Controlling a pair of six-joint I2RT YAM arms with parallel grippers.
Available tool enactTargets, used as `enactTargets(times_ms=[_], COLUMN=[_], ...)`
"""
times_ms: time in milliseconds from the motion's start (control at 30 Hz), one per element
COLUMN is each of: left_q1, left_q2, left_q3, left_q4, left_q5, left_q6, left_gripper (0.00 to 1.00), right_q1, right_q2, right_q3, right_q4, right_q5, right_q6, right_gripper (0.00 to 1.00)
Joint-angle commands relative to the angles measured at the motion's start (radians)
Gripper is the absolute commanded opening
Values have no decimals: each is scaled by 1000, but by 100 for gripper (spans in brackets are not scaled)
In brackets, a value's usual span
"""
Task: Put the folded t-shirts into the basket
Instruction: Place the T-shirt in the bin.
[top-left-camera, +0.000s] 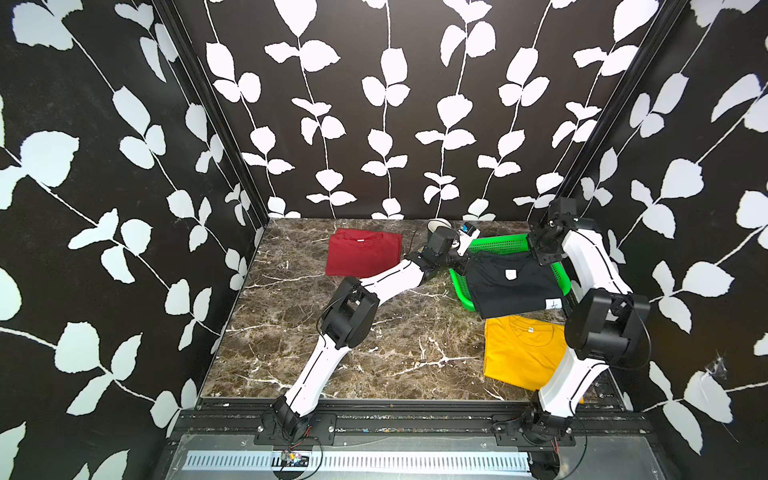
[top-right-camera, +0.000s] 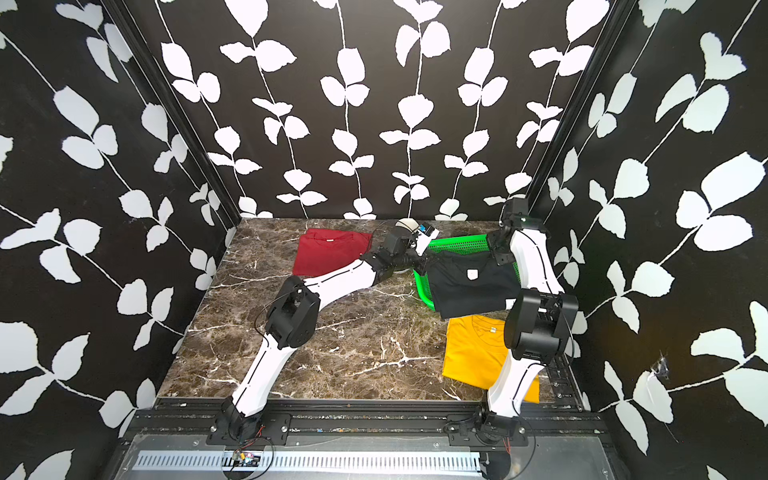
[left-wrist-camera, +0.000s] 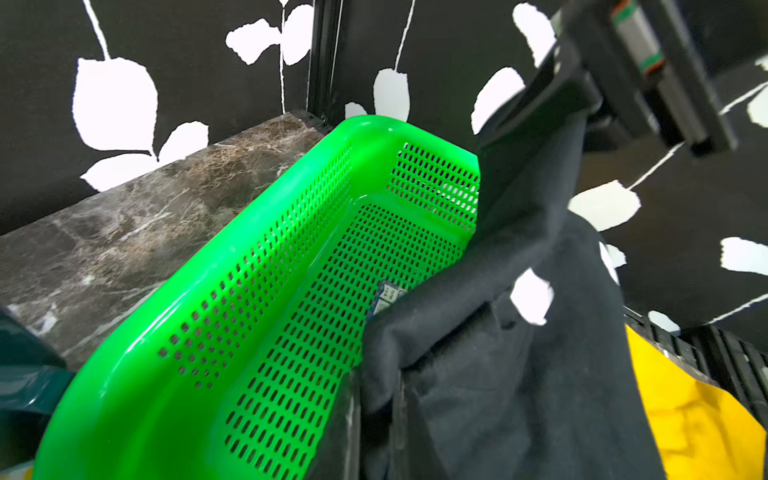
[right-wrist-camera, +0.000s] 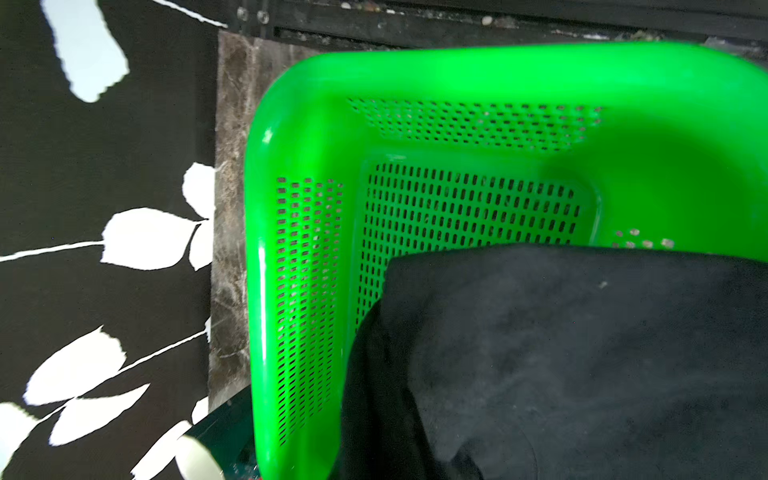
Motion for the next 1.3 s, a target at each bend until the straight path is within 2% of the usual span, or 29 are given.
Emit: enactTargets(times_ms=[0, 100, 233, 467, 800, 967, 1067, 1100, 1133, 1167, 1267], left_q1=[9, 9, 11, 17, 54, 54, 63, 67, 70, 75, 79], left_q2=[-52, -50, -44, 48, 161, 197, 240, 253, 266, 271, 272], left_q3=[-55, -54, -47, 62, 199, 208, 270, 293, 309, 321, 327], left_q4=[54, 53, 61, -16, -53, -46, -74, -85, -88, -86, -58], left_q5=[-20, -17, -23, -13, 6, 25, 26, 30, 34, 34, 33], left_q6=[4, 18, 35, 35, -54, -103, -119, -130, -142, -152, -159], left_gripper=[0, 0, 0, 0, 0, 0, 0, 4, 11, 20, 30], right_q1=[4, 4, 4, -7, -16, -16, -16, -17, -18, -19, -23], right_q2=[-57, -43, -13, 33, 124, 173, 193, 200, 205, 210, 224], right_q3=[-76, -116, -83, -40, 24, 40, 46, 48, 52, 56, 70], right_q4=[118, 180, 191, 156, 165, 165, 170, 170, 171, 173, 184], right_q5=[26, -5, -12, 10, -5, -19, -22, -23, -23, -23, -33], right_q6=[43, 59, 43, 49, 57, 63, 67, 67, 67, 67, 67], right_gripper=[0, 0, 0, 0, 0, 6, 8, 9, 10, 15, 41])
